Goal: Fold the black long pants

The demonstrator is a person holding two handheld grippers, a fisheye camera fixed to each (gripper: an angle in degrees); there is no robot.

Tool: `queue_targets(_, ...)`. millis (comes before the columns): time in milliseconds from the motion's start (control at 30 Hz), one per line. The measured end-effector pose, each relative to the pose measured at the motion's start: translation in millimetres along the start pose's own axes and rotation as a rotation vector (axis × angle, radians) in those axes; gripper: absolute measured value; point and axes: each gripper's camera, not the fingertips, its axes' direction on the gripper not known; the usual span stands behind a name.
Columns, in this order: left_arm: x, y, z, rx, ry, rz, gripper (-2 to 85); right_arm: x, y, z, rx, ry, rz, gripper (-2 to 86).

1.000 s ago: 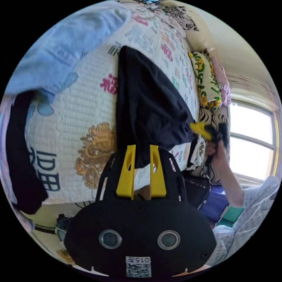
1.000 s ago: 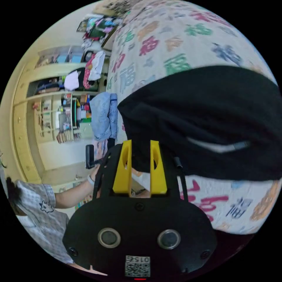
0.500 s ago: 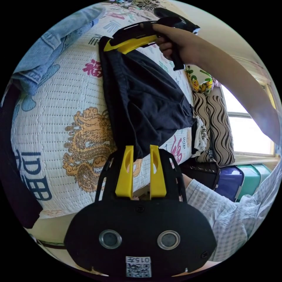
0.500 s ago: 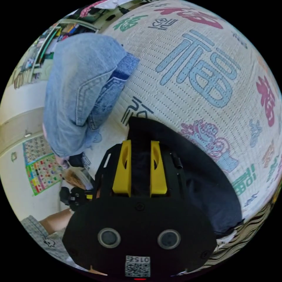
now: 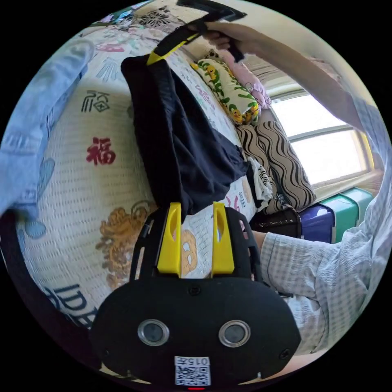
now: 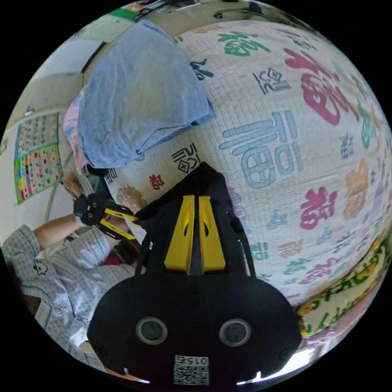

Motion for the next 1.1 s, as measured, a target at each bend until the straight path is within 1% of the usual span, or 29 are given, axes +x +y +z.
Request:
queue_targets(67, 3, -12, -2, -0.037, -0.048, 0.029, 7.6, -8, -12, -15, -0.065, 0.069, -0.061, 0.3)
queue_targets(133, 7, -21, -3, -0.091, -0.090, 0.070, 2.9, -18, -20, -30, -0.116, 0.118, -0.123, 0.2)
queue_targets(200, 14, -30, -10, -0.168, -0.072, 0.057, 0.9, -24, -15, -40, -0.118, 0.124, -0.152, 0.2)
queue_targets(267, 27, -31, -23, -0.165, -0.036, 0.082, 0.2, -22, 3, -51, -0.088, 0.104, -0.150, 0.2)
queue_targets(300, 37, -29, -32, -0.153, -0.023, 0.074, 0.0, -17, 21, -60, -0.041, 0.060, -0.125, 0.2)
queue_targets(400, 70, -20, -57, -0.103, 0.033, 0.029, -0.4, 6, 86, -87, 0.136, -0.160, -0.018, 0.5)
queue_targets(433, 78, -19, -63, -0.080, 0.067, 0.024, -0.4, 12, 116, -97, 0.197, -0.199, 0.012, 0.7)
queue_targets(467, 96, -16, -73, -0.030, 0.139, 0.017, -0.5, 14, 130, -102, 0.226, -0.205, 0.024, 0.8)
queue_targets(500, 115, -13, -83, 0.008, 0.162, 0.008, -0.5, 17, 153, -109, 0.271, -0.240, 0.043, 1.1)
queue_targets(533, 123, -12, -86, 0.015, 0.155, 0.003, -0.5, 17, 168, -113, 0.314, -0.323, 0.046, 1.6)
queue_targets(567, 136, -8, -92, 0.001, 0.116, -0.015, -0.5, 14, 172, -113, 0.326, -0.365, 0.035, 2.0)
queue_targets(600, 144, -2, -93, -0.046, 0.057, -0.058, -0.5, 5, 172, -108, 0.299, -0.420, -0.022, 2.9)
queue_targets(633, 145, 2, -93, -0.077, 0.022, -0.083, -0.5, -6, 170, -101, 0.244, -0.424, -0.093, 4.1)
queue_targets(700, 141, 27, -91, -0.158, -0.139, -0.214, -0.4, -14, 176, -92, 0.215, -0.388, -0.131, 4.7)
queue_targets(733, 137, 35, -89, -0.168, -0.178, -0.250, -0.3, -11, 188, -88, 0.234, -0.419, -0.127, 4.9)
queue_targets(767, 127, 50, -84, -0.202, -0.213, -0.341, -0.2, -6, 197, -87, 0.251, -0.450, -0.113, 5.1)
queue_targets(800, 116, 61, -78, -0.224, -0.162, -0.440, 0.0, 6, 222, -83, 0.299, -0.518, -0.066, 5.7)
queue_targets(833, 113, 65, -76, -0.215, -0.126, -0.482, 0.1, 20, 255, -78, 0.355, -0.581, -0.007, 6.3)
queue_targets(867, 113, 71, -77, -0.166, -0.096, -0.550, 0.5, 28, 274, -74, 0.378, -0.601, 0.031, 6.6)
queue_targets(933, 122, 69, -79, -0.140, -0.093, -0.596, 1.7, 61, 362, -52, 0.422, -0.622, 0.232, 7.7)
queue_targets(967, 133, 65, -79, -0.151, -0.111, -0.595, 3.0, 69, 388, -45, 0.423, -0.621, 0.296, 7.9)
queue_targets(1033, 149, 58, -83, -0.172, -0.172, -0.618, 7.4, 101, 499, -12, 0.458, -0.662, 0.590, 8.1)
queue_targets(1067, 160, 56, -90, -0.156, -0.229, -0.659, 9.5, 107, 529, -4, 0.479, -0.678, 0.662, 8.1)
queue_targets(1100, 172, 54, -100, -0.119, -0.266, -0.704, 10.6, 117, 586, 12, 0.518, -0.695, 0.805, 8.0)
